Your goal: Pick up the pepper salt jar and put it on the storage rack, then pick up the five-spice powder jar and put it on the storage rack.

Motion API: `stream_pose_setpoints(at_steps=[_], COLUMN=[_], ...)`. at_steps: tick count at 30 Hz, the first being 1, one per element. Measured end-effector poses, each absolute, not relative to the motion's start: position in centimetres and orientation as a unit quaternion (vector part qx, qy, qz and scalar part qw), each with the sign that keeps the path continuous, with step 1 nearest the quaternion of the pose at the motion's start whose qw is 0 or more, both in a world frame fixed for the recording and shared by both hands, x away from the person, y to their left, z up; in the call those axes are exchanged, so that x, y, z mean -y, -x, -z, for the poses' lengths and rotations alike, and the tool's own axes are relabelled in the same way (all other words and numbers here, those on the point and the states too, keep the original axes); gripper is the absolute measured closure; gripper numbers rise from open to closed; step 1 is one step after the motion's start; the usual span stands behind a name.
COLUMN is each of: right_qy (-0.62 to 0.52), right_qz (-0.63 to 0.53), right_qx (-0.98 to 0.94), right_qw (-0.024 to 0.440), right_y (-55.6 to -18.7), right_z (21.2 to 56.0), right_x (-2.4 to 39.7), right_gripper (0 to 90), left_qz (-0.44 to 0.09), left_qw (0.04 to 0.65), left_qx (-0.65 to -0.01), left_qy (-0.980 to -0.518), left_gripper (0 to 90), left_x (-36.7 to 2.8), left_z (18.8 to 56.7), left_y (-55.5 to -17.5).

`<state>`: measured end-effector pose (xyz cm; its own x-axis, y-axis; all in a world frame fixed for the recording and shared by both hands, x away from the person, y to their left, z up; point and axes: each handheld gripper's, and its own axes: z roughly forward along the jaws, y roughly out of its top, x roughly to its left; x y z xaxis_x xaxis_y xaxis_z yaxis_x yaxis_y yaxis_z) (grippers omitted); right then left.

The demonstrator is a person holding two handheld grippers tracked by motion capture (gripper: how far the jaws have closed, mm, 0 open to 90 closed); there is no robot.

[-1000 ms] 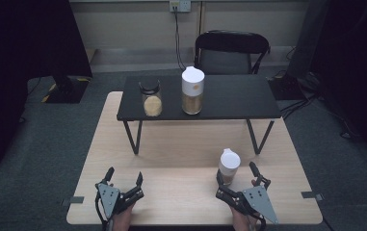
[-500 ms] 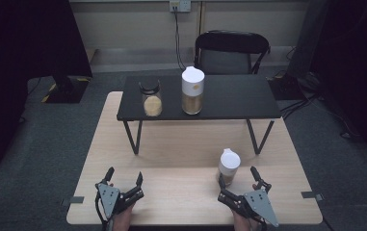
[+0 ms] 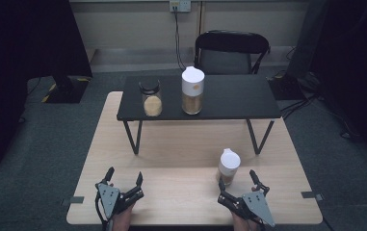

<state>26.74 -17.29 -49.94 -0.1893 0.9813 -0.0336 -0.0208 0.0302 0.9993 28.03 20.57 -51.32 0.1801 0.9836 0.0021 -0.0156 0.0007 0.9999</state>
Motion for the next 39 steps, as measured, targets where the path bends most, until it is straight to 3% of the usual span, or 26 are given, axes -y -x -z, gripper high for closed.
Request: stream_pose_setpoints(at_steps=[39], right_qy=[-0.456], right_qz=[-0.545], right_qx=[-0.538], right_qw=[0.453], right_y=[-26.86], right_z=[50.59], right_x=[17.84], right_gripper=[0.0], left_qz=[-0.458], left_qw=[0.546], left_qx=[-0.450], left_qy=[-0.539], left_gripper=[2.9], left_x=[-20.55], left_z=[51.31], left_y=[-28.03])
